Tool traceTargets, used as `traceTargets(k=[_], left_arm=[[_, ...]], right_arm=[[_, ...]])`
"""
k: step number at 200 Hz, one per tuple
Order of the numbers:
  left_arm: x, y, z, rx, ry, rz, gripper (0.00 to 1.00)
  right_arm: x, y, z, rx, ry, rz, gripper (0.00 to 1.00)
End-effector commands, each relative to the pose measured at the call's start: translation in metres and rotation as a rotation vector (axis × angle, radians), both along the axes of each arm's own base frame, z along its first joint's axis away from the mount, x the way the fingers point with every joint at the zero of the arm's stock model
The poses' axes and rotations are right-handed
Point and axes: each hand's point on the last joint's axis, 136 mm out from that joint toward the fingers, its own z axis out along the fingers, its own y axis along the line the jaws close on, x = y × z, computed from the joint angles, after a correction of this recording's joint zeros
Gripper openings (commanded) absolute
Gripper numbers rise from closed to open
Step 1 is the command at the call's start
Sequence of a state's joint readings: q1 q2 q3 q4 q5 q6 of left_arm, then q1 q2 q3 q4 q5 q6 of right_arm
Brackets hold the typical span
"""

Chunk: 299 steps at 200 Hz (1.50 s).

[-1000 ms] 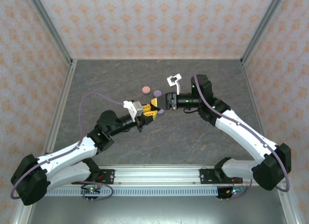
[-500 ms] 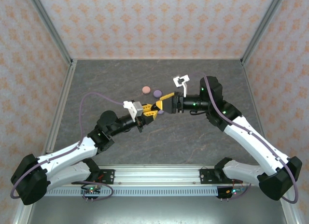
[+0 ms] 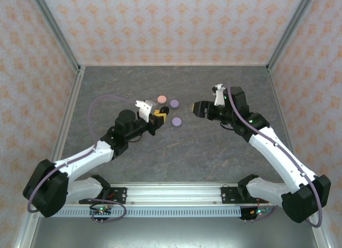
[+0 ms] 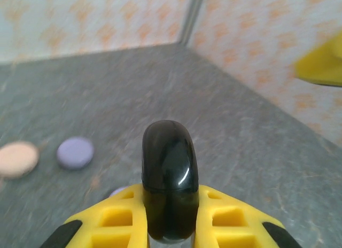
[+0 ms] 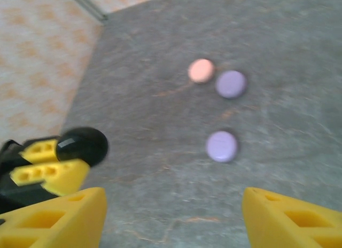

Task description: Insert wireless bluetooth earbuds into charging case

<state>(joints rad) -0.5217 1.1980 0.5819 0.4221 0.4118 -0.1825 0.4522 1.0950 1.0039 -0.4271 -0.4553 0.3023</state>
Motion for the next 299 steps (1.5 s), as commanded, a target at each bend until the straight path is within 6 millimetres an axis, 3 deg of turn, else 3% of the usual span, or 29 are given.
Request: traceTargets(k=[1, 70, 110, 163, 192, 225, 253, 290, 299], left_arm=[[0.017, 0.006, -0.021, -0.031, 0.206, 0.049, 0.0], [0.048, 0.006, -0.102, 0.016, 0.554, 0.124, 0.0], [0.06, 0.003, -0.132, 0.013, 0.66, 0.135, 0.0], [0.062, 0.014, -0.156, 0.014, 0.716, 0.185, 0.22], [0.06, 0.02, -0.16, 0.033, 0.723, 0.2, 0.48], [0.058, 0.033, -0.153, 0.069, 0.708, 0.221, 0.6], [0.059, 0.051, -0.131, 0.069, 0.647, 0.26, 0.67], [0.06, 0.083, -0.088, 0.054, 0.516, 0.368, 0.74], [0.059, 0.095, -0.078, 0.06, 0.476, 0.421, 0.76]], right_arm=[[0.005, -0.019, -0.025, -0.053, 0.047, -0.101, 0.68], [0.005, -0.025, -0.043, -0.092, 0.075, -0.117, 0.68], [0.003, -0.026, -0.048, -0.103, 0.087, -0.113, 0.68], [0.002, -0.03, -0.051, -0.13, 0.085, -0.117, 0.68], [0.004, -0.033, -0.052, -0.15, 0.079, -0.126, 0.69], [0.009, -0.058, -0.049, -0.182, 0.072, -0.188, 0.74], [0.016, -0.093, -0.038, -0.22, 0.024, -0.307, 0.79], [0.022, -0.155, -0.023, -0.319, -0.098, -0.562, 1.0], [0.021, -0.169, -0.02, -0.342, -0.143, -0.627, 0.99]])
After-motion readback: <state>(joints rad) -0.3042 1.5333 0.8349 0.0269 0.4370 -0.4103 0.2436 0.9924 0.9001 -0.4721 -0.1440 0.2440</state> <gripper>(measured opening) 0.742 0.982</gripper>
